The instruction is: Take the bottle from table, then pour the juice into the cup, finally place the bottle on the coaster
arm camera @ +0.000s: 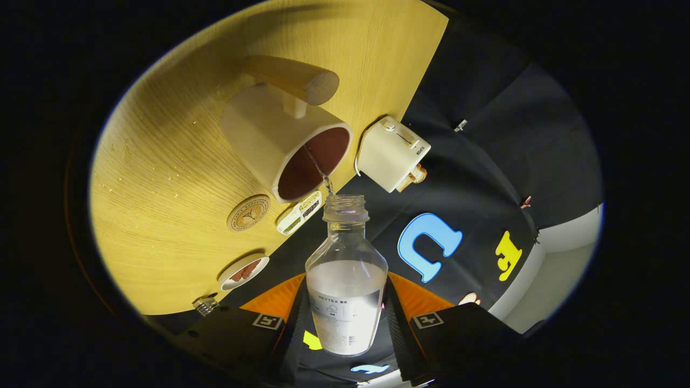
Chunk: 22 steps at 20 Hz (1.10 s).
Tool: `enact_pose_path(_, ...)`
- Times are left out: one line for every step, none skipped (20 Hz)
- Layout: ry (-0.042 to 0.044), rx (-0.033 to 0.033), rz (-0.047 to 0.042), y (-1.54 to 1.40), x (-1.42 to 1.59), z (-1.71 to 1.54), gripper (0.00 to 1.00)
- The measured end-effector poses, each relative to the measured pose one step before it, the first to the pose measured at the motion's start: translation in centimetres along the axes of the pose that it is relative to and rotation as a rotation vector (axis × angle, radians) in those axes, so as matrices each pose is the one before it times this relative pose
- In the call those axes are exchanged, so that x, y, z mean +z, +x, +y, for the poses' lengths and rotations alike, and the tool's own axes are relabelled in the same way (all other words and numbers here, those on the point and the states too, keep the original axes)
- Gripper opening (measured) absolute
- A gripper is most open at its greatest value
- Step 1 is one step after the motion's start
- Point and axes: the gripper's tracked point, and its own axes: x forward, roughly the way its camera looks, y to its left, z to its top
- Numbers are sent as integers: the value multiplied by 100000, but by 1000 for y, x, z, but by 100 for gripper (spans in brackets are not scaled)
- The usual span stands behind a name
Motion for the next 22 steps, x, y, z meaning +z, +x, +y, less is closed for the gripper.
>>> enact_pose_path(-2742,-584,-1001,-12,62,-227,72)
enact_pose_path(-3484,-640,-1417,93,203,-44,72)
enact_pose_path(-4244,-1192,-1573,124,103,-273,72)
enact_pose_path(-4890,-1536,-1716,128,33,-440,72)
enact_pose_path(-3900,-920,-1361,109,-9,-225,72)
enact_pose_path(-4193,-1183,-1747,-111,103,-359,72)
enact_pose_path(-3912,-1723,-1553,44,33,-431,72)
enact_pose_path(-3347,-1648,-1767,233,253,-447,72)
enact_pose_path(-3322,-1621,-1941,63,155,-283,72)
enact_pose_path(-3300,-1566,-1403,182,90,-283,72)
enact_pose_path(-2439,-1100,-617,99,-76,-217,72)
enact_pose_path(-1567,-117,-318,-17,-31,15,72)
enact_pose_path(-1153,67,-18,-19,-66,274,72)
enact_pose_path(-1775,81,-52,122,-97,233,72)
enact_pose_path(-2847,-279,-561,70,-166,-92,72)
enact_pose_path(-3401,-968,-397,45,-162,-75,71)
enact_pose_path(-2463,-1009,-424,88,-242,-29,72)
enact_pose_path(-1066,1033,247,257,-159,332,72)
enact_pose_path(-620,1440,965,-43,-218,160,72)
enact_pose_path(-10,-462,421,40,-12,-607,72)
enact_pose_path(1166,-970,-351,1,88,-357,72)
enact_pose_path(1209,-584,-444,322,13,88,72)
